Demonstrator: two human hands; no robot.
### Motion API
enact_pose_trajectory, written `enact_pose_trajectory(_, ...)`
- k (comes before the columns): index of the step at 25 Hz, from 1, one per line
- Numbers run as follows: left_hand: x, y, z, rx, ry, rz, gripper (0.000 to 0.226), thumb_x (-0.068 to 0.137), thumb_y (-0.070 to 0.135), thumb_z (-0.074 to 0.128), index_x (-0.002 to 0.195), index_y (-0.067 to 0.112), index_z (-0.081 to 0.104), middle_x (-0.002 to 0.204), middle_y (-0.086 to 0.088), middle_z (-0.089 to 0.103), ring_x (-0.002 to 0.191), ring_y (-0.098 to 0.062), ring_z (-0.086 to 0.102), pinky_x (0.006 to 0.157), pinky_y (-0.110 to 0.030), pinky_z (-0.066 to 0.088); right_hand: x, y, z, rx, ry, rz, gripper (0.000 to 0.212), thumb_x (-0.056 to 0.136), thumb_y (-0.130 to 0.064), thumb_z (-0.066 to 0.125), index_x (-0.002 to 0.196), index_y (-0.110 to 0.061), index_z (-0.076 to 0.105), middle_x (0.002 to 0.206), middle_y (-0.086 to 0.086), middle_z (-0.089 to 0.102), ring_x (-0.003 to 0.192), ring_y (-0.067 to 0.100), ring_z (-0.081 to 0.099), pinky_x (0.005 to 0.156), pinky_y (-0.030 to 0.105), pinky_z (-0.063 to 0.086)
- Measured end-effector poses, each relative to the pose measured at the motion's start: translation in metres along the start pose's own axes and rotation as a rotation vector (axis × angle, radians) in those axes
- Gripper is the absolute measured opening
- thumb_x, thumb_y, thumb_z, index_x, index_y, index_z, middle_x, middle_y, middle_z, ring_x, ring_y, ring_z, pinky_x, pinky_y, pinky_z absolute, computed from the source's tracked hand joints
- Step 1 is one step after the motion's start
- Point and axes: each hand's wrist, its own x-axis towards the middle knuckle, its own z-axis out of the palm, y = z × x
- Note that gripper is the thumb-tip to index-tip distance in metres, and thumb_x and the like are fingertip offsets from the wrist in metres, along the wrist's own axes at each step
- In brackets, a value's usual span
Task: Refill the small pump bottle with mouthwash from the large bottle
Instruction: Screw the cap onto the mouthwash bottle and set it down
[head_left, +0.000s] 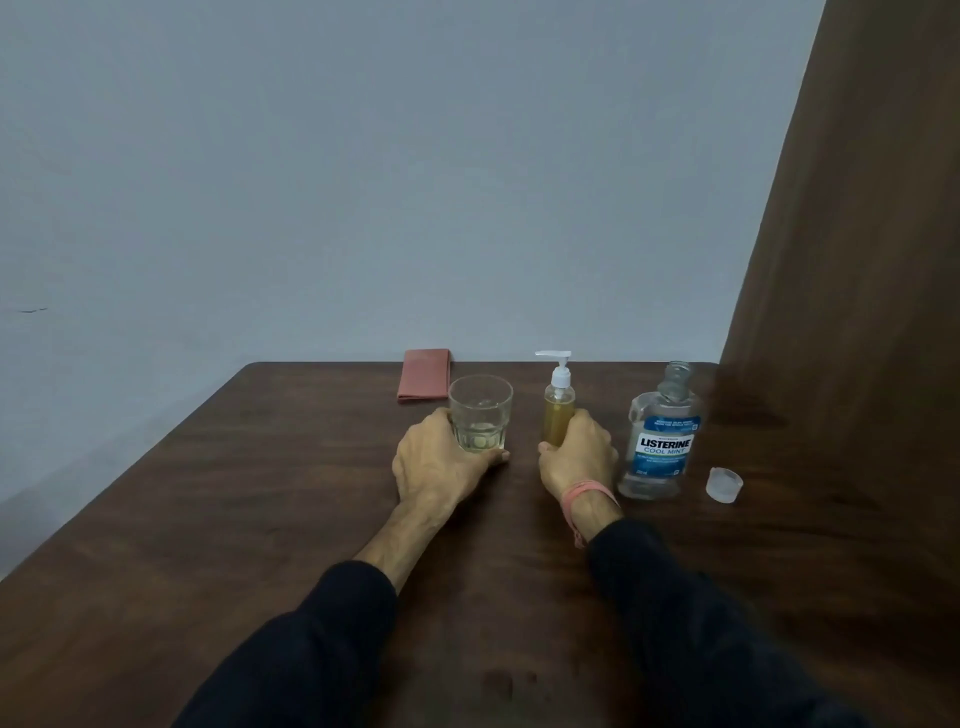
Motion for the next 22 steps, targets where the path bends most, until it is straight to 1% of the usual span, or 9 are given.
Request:
enact_pose_trajectory(2, 0.021, 0.006, 0.004, -0.001, -0.017, -0.020, 0.072, 0.071, 0.063, 0.102, 0.125, 0.023, 0.077, 0.122, -0.002, 0.084, 0.120, -0.030, 0.079, 0.083, -0.032, 0.051, 0.018, -0.010, 0.007, 0.029, 0.023, 0.049, 0.041, 0.098, -0.017, 0.077, 0.133, -0.009, 0.060, 0.133, 0.014, 0.068, 0.130, 0.036, 0.063, 0.106, 0.045, 0.055)
enact_pose_trajectory(4, 0.049, 0.010, 0.014, -0.004, -0.023, -0.026, 0.071, 0.071, 0.062, 0.103, 0.123, 0.022, 0.077, 0.122, -0.004, 0.084, 0.119, -0.033, 0.079, 0.085, -0.035, 0.053, 0.043, -0.019, 0.020, 0.078, 0.057, 0.083, 0.037, 0.097, -0.013, 0.076, 0.130, -0.007, 0.062, 0.129, 0.016, 0.069, 0.132, 0.037, 0.060, 0.105, 0.044, 0.054)
enact_pose_trajectory(6, 0.077, 0.014, 0.024, -0.011, -0.020, -0.022, 0.072, 0.069, 0.064, 0.103, 0.122, 0.024, 0.078, 0.121, -0.003, 0.085, 0.117, -0.032, 0.080, 0.087, -0.036, 0.057, 0.069, -0.028, 0.034, 0.136, 0.089, 0.124, 0.033, 0.096, -0.011, 0.076, 0.127, -0.007, 0.063, 0.127, 0.016, 0.069, 0.133, 0.036, 0.057, 0.103, 0.044, 0.054)
enact_pose_trajectory(9, 0.116, 0.020, 0.041, -0.015, -0.008, -0.017, 0.072, 0.068, 0.064, 0.103, 0.123, 0.024, 0.080, 0.119, -0.002, 0.086, 0.114, -0.030, 0.081, 0.087, -0.036, 0.059, 0.104, -0.039, 0.054, 0.157, 0.121, 0.155, 0.032, 0.097, -0.012, 0.075, 0.127, -0.009, 0.063, 0.125, 0.015, 0.069, 0.135, 0.034, 0.054, 0.101, 0.046, 0.054)
enact_pose_trajectory(12, 0.147, 0.026, 0.056, 0.005, -0.015, -0.012, 0.074, 0.073, 0.061, 0.103, 0.129, 0.019, 0.077, 0.124, -0.005, 0.084, 0.117, -0.032, 0.080, 0.085, -0.037, 0.057, 0.133, -0.046, 0.068, 0.127, 0.142, 0.175, 0.034, 0.098, -0.012, 0.074, 0.129, -0.010, 0.063, 0.128, 0.015, 0.068, 0.134, 0.034, 0.054, 0.101, 0.047, 0.053)
enact_pose_trajectory(15, 0.172, 0.031, 0.070, 0.026, -0.021, -0.014, 0.073, 0.078, 0.057, 0.102, 0.130, 0.014, 0.075, 0.128, -0.009, 0.081, 0.121, -0.035, 0.078, 0.092, -0.043, 0.061, 0.161, -0.051, 0.082, 0.022, 0.170, 0.163, 0.027, 0.097, -0.016, 0.073, 0.123, -0.014, 0.065, 0.126, 0.011, 0.072, 0.131, 0.032, 0.055, 0.110, 0.045, 0.040)
enact_pose_trajectory(17, 0.182, 0.032, 0.077, 0.024, -0.023, -0.016, 0.071, 0.080, 0.056, 0.101, 0.130, 0.014, 0.072, 0.130, -0.010, 0.079, 0.123, -0.036, 0.077, 0.096, -0.046, 0.061, 0.171, -0.053, 0.089, -0.033, 0.179, 0.163, 0.025, 0.097, -0.018, 0.074, 0.120, -0.017, 0.065, 0.122, 0.007, 0.074, 0.130, 0.030, 0.055, 0.109, 0.046, 0.034)
enact_pose_trajectory(20, 0.190, 0.034, 0.080, 0.014, -0.023, -0.044, 0.072, 0.079, 0.057, 0.101, 0.129, 0.014, 0.071, 0.131, -0.010, 0.078, 0.124, -0.037, 0.076, 0.098, -0.047, 0.062, 0.180, -0.052, 0.098, -0.046, 0.200, 0.151, 0.022, 0.097, -0.016, 0.072, 0.118, -0.018, 0.065, 0.119, 0.005, 0.075, 0.129, 0.028, 0.054, 0.107, 0.046, 0.033)
enact_pose_trajectory(22, 0.192, 0.034, 0.079, 0.016, -0.035, -0.060, 0.073, 0.080, 0.057, 0.100, 0.131, 0.013, 0.071, 0.132, -0.011, 0.077, 0.126, -0.037, 0.076, 0.098, -0.047, 0.061, 0.181, -0.052, 0.098, -0.052, 0.202, 0.136, 0.022, 0.098, -0.016, 0.072, 0.118, -0.018, 0.065, 0.119, 0.006, 0.075, 0.129, 0.028, 0.055, 0.108, 0.044, 0.035)
